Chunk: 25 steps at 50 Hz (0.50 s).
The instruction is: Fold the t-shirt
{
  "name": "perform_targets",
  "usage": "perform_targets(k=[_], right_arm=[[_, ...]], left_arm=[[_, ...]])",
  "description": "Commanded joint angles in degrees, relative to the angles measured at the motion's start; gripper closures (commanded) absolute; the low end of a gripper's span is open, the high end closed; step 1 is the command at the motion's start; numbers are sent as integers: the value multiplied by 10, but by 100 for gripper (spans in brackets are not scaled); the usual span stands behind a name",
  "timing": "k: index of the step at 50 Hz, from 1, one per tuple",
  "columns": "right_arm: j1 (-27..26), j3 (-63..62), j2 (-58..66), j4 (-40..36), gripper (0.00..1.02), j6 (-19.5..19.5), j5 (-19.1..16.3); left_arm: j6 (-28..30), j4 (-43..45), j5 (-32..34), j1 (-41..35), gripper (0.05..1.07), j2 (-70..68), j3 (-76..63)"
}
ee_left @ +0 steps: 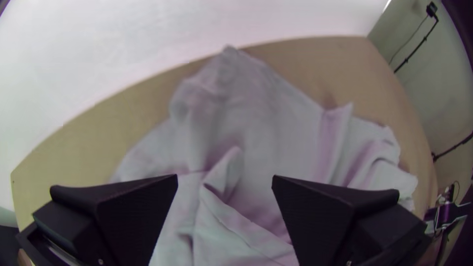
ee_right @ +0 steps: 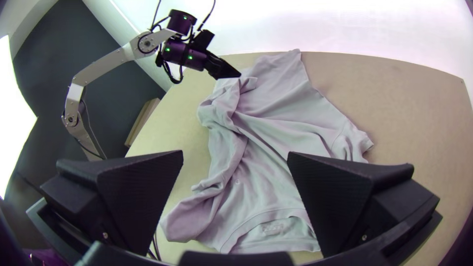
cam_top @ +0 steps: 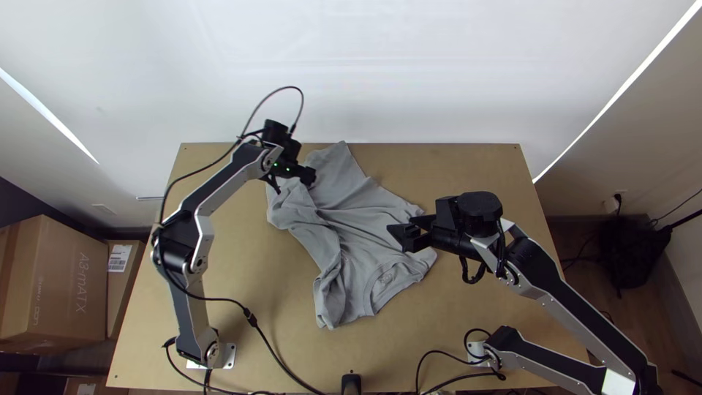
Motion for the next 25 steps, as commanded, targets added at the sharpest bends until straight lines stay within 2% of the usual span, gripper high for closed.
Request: perform_targets(k=[1, 15, 17, 21, 25], right_arm=[[-3, -4, 6, -1, 5, 15, 4], [-3, -2, 6, -1, 5, 21, 4], [-3, -2, 5, -1, 5, 21, 4], [-4, -5, 4, -1, 5, 22, 4], [-4, -5, 3, -1, 5, 22, 4]], left_arm=[[20, -25, -5, -5, 20, 35, 44], [45, -54, -22, -19, 21, 72, 66], [47, -58, -22, -19, 25, 73, 66], [46, -58, -22, -19, 46, 72, 63], [49, -61, -23, -19, 49, 72, 59]])
